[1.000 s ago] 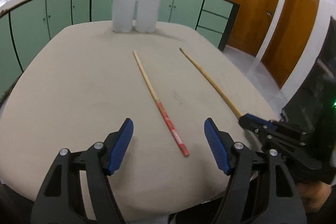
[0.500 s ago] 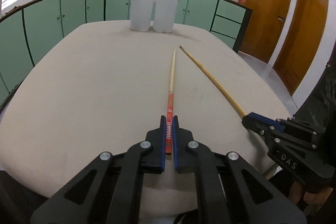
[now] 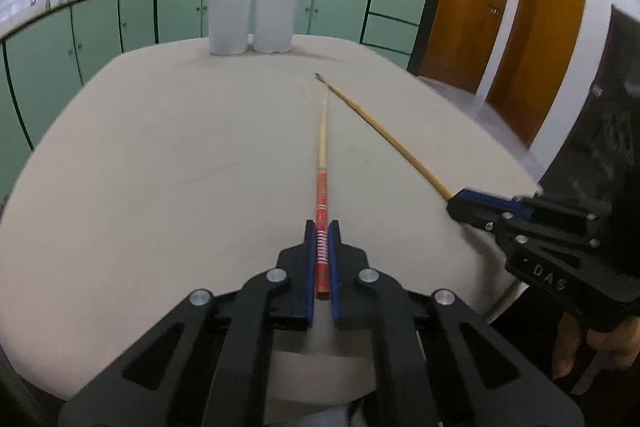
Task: Organize utensils
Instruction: 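Grasp a red-tipped chopstick with the left tool while the right tool grasps a wooden one, then carry both chopsticks to the white holder and lower them into it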
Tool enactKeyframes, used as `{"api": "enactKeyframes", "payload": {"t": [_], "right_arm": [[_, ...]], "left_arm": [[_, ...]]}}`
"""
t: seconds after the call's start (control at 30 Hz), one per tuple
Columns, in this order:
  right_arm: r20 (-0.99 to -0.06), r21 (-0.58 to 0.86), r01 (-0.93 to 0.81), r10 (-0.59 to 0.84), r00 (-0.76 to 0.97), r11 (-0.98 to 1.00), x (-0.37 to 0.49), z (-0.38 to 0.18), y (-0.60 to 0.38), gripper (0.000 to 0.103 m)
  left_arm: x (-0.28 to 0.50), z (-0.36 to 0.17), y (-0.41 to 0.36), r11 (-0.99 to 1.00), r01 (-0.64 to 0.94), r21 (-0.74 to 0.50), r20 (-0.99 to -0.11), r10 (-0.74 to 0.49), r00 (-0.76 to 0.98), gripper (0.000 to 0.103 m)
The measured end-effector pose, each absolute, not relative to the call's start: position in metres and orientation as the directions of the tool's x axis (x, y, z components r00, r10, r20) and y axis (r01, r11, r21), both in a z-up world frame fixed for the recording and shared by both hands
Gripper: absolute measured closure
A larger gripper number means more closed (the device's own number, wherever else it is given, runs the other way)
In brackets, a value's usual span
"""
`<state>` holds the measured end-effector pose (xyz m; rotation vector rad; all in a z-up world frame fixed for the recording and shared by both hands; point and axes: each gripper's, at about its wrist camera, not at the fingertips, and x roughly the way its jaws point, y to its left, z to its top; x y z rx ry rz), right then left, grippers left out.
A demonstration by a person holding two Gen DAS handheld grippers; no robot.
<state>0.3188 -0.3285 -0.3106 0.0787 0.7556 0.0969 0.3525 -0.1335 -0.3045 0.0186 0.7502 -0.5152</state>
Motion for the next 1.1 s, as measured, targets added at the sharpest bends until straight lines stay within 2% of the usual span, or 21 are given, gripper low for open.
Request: {"api": "enactKeyframes", "payload": {"t": [0.1, 0.23, 0.4, 0.7, 1.1], "right_arm": [[-0.675, 0.166, -0.033, 0.138, 0.725, 0.986, 0.313, -0.296, -0.336, 0.096], [-0.68, 0.194, -0.015, 0.146, 0.718, 0.981, 0.301, -0.268, -0.342, 0.096], [-0.685, 0.154, -0.051, 0.144, 0.714, 0.987, 0.295, -0.218, -0.349, 0.096], [-0.639, 0.106, -0.112, 0.154, 0.754, 0.988, 0.316, -0.129, -0.354, 0.096], [-0.724, 0.078, -0.175, 0.177, 0.666, 0.981, 0.407, -0.089, -0.343, 0.096]], "left_arm": [[0.351, -0.293, -0.126, 0.874, 0.419, -0.246, -0.646, -0.471, 0.601, 0.098], [0.346, -0.262, -0.114, 0.888, 0.363, -0.284, -0.646, -0.457, 0.612, 0.098], [0.337, -0.22, -0.094, 0.901, 0.35, -0.257, -0.641, -0.43, 0.636, 0.098], [0.347, -0.156, -0.068, 0.902, 0.367, -0.229, -0.613, -0.426, 0.665, 0.098], [0.408, -0.125, -0.059, 0.878, 0.399, -0.264, -0.685, -0.462, 0.563, 0.098]]}}
